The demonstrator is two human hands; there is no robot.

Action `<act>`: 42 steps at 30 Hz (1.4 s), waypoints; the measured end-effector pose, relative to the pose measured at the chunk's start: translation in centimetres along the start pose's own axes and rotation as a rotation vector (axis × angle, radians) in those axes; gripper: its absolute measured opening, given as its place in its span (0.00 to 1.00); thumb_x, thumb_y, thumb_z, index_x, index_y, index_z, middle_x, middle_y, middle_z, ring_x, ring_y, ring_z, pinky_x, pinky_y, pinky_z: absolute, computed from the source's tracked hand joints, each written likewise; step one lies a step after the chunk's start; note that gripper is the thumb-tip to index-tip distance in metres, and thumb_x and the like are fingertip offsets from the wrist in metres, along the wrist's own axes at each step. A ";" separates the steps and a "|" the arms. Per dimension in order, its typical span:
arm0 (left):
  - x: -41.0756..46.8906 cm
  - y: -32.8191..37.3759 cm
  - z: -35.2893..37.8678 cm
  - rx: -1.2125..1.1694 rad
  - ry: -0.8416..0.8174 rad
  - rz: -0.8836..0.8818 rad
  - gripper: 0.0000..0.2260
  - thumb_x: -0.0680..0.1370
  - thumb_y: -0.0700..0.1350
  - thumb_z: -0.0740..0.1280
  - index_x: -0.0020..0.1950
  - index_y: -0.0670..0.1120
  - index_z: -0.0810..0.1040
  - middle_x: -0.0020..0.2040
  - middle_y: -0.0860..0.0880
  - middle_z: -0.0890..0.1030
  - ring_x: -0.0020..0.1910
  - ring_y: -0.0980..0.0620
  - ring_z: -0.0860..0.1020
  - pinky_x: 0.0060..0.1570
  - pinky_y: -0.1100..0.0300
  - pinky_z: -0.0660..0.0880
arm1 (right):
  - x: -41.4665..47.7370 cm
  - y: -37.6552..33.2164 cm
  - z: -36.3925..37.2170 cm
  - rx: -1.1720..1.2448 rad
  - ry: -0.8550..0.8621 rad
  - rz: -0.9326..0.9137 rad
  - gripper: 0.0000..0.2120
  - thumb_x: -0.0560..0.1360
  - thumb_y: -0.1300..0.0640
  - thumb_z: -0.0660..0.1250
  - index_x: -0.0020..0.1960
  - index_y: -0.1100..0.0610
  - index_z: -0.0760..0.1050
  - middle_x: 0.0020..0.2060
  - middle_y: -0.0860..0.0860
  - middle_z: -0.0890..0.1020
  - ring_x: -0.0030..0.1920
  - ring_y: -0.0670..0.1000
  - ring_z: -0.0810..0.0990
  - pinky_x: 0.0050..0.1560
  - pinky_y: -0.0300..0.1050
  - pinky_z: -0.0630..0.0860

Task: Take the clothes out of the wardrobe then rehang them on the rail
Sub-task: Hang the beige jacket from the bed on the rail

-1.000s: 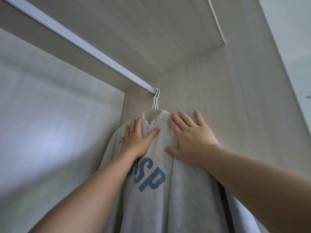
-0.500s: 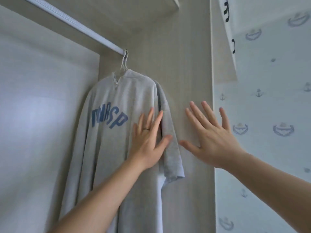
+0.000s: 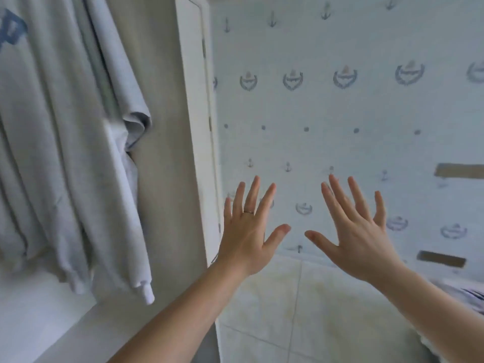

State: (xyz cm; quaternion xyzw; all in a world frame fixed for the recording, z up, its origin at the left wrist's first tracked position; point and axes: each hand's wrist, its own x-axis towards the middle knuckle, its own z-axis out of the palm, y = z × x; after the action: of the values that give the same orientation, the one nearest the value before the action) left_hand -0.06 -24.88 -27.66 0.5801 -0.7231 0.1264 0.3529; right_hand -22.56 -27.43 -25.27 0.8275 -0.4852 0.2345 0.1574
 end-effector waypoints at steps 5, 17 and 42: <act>-3.7 5.1 9.8 -0.051 -0.245 0.028 0.33 0.79 0.70 0.47 0.80 0.61 0.41 0.81 0.57 0.36 0.78 0.52 0.32 0.75 0.41 0.37 | -10.1 7.7 4.8 -0.073 -0.233 0.235 0.44 0.74 0.24 0.39 0.80 0.50 0.38 0.79 0.44 0.37 0.78 0.52 0.34 0.74 0.68 0.39; -4.1 16.7 31.2 -0.204 -0.748 0.244 0.35 0.76 0.72 0.44 0.79 0.62 0.38 0.80 0.57 0.34 0.77 0.53 0.28 0.75 0.39 0.36 | -24.7 20.5 11.0 -0.121 -0.520 0.751 0.43 0.72 0.26 0.42 0.79 0.46 0.32 0.77 0.42 0.32 0.75 0.50 0.27 0.72 0.64 0.28; 14.8 38.7 64.2 -0.349 -1.138 0.786 0.34 0.76 0.73 0.43 0.78 0.63 0.37 0.80 0.57 0.35 0.76 0.55 0.27 0.74 0.42 0.33 | -24.6 48.0 19.9 -0.147 -0.557 1.565 0.42 0.72 0.25 0.38 0.79 0.45 0.33 0.77 0.42 0.33 0.75 0.49 0.27 0.71 0.62 0.26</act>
State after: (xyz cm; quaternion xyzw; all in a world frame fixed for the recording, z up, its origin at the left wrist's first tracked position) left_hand -60.50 -62.58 -55.33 0.1876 -0.9605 -0.1958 -0.0631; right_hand -70.25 -42.20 -53.72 0.2664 -0.9555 0.0306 -0.1230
